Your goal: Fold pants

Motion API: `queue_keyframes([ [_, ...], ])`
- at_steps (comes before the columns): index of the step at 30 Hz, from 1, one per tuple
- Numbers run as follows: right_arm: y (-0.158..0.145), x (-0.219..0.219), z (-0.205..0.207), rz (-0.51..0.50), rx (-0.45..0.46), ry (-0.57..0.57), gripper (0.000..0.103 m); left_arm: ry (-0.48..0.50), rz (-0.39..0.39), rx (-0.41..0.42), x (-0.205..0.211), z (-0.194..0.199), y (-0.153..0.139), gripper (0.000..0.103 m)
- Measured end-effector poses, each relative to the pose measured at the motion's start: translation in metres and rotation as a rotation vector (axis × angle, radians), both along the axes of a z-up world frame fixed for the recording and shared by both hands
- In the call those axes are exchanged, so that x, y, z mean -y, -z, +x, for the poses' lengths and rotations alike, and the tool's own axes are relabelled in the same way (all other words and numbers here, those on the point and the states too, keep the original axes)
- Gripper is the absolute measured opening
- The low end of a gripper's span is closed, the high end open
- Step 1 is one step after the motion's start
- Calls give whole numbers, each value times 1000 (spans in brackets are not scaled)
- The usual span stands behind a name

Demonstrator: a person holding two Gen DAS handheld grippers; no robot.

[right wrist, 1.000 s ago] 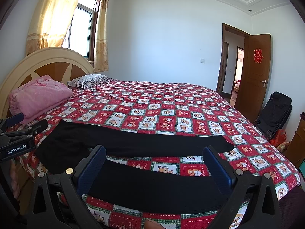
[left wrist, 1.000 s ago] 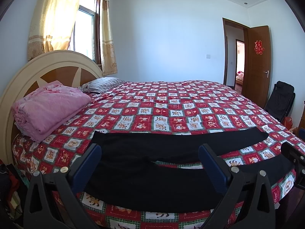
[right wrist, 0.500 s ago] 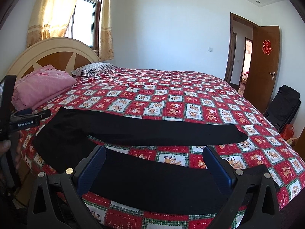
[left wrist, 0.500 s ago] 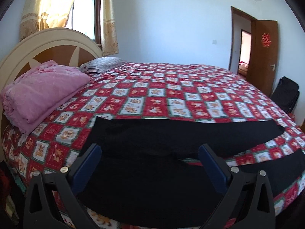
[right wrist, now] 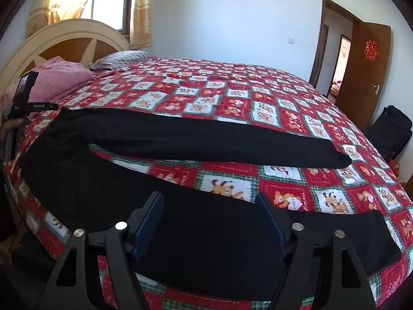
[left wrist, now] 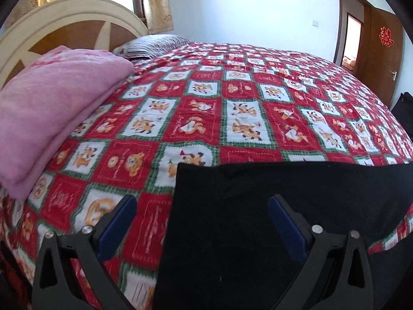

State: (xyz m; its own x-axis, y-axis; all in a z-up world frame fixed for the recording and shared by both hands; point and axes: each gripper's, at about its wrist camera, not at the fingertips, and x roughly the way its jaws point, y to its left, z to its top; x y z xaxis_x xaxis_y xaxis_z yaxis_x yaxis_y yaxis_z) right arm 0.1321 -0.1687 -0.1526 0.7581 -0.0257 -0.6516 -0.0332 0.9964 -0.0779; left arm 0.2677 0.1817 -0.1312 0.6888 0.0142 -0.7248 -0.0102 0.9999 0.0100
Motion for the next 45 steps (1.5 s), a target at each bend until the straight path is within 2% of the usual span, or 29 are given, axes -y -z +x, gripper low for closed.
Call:
queue_keyframes([
  [2,0,11,9,3,-15,26,65,18,-16,-36,-5,18,8,97],
  [4,-1,22,17,10,-11,47,65,24,-48,-68,-11,33,19,81],
  [7,-5,43,31,15,-14,80,64,31,-100,-119,-22,47,35,69],
  [11,-11,77,53,21,-26,145,60,48,-148,-127,-29,49,46,66],
  [14,-12,106,72,35,-39,193,52,73,-117,-137,-26,52,45,66],
  [18,-10,144,99,69,-72,261,49,102,-108,-143,-27,60,40,50],
  [22,-11,183,124,126,-93,307,49,111,-123,-149,-29,65,35,47],
  [25,-10,207,143,159,-113,315,49,122,-117,-114,-26,64,30,47],
  [28,-5,225,165,134,-149,328,50,124,-135,-79,-26,65,26,48],
  [32,8,258,197,139,-205,377,51,132,-96,-150,-20,74,43,48],
  [33,11,266,203,141,-211,390,51,141,-87,-144,-18,73,46,48],
  [34,14,274,209,140,-213,399,52,151,-91,-122,-19,71,46,48],
  [37,27,290,228,126,-248,398,55,151,-149,-124,-26,73,47,47],
  [39,37,298,238,143,-273,388,55,136,-181,-121,-31,75,47,42],
  [41,46,305,247,160,-294,385,55,140,-201,-119,-33,77,48,41],
  [45,58,317,260,216,-302,387,55,141,-179,-122,-28,78,47,40],
])
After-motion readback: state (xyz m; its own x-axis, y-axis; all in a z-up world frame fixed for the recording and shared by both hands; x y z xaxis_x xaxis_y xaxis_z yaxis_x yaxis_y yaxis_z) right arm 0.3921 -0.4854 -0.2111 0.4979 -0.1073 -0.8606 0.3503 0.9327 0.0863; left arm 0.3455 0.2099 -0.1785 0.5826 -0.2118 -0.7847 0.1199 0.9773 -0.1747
